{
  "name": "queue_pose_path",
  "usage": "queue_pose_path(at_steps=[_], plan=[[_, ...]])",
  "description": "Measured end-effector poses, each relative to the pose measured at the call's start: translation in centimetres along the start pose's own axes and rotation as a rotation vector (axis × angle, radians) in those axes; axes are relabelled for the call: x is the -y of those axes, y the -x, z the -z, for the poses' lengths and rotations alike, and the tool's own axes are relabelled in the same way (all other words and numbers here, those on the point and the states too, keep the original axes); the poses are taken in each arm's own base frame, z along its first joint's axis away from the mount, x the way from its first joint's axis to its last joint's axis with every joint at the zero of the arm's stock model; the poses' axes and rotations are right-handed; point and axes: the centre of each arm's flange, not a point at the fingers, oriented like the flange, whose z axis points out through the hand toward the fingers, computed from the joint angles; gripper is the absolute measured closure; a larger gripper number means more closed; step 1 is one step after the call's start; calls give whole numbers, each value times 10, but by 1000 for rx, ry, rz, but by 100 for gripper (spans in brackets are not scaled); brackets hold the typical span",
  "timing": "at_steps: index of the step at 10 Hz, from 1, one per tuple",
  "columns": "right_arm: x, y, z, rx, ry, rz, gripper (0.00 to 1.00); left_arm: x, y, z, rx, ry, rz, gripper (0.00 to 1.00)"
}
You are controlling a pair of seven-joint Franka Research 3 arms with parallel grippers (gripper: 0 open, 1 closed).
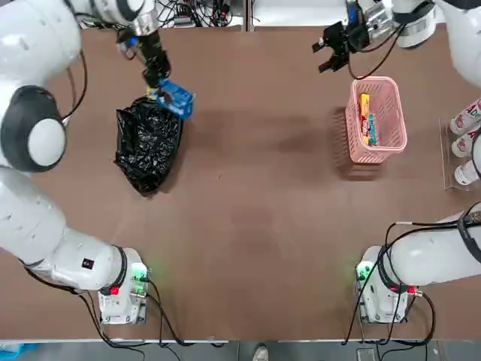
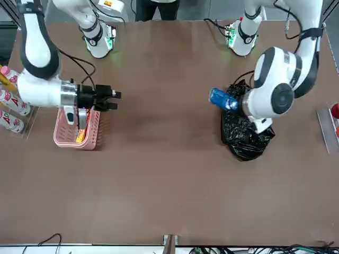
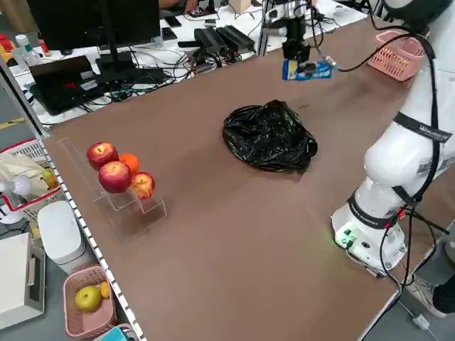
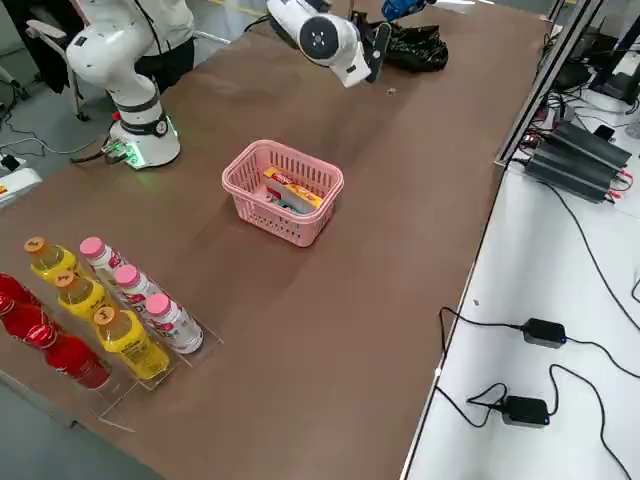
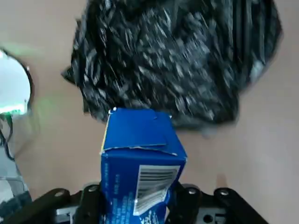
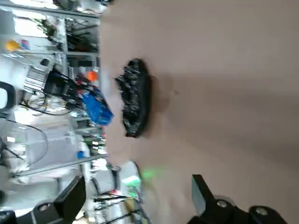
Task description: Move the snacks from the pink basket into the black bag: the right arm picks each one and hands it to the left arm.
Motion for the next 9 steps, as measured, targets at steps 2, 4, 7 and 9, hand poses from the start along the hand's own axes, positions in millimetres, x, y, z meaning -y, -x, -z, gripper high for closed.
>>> queue_pose_path(at_steps=[2,4,7,9], plan=[[0,20,46,40,194,25,0,14,-80,-30,30,49,110,59],[-2,38,76,64,363,44,0,15,-144,-48,56,94,222,59],[-17,54,103,102,624,-8,0,-10,-167,-110,65,85,251,59],[-23,55,107,85,755,-94,0,-20,-160,-148,59,85,239,59]])
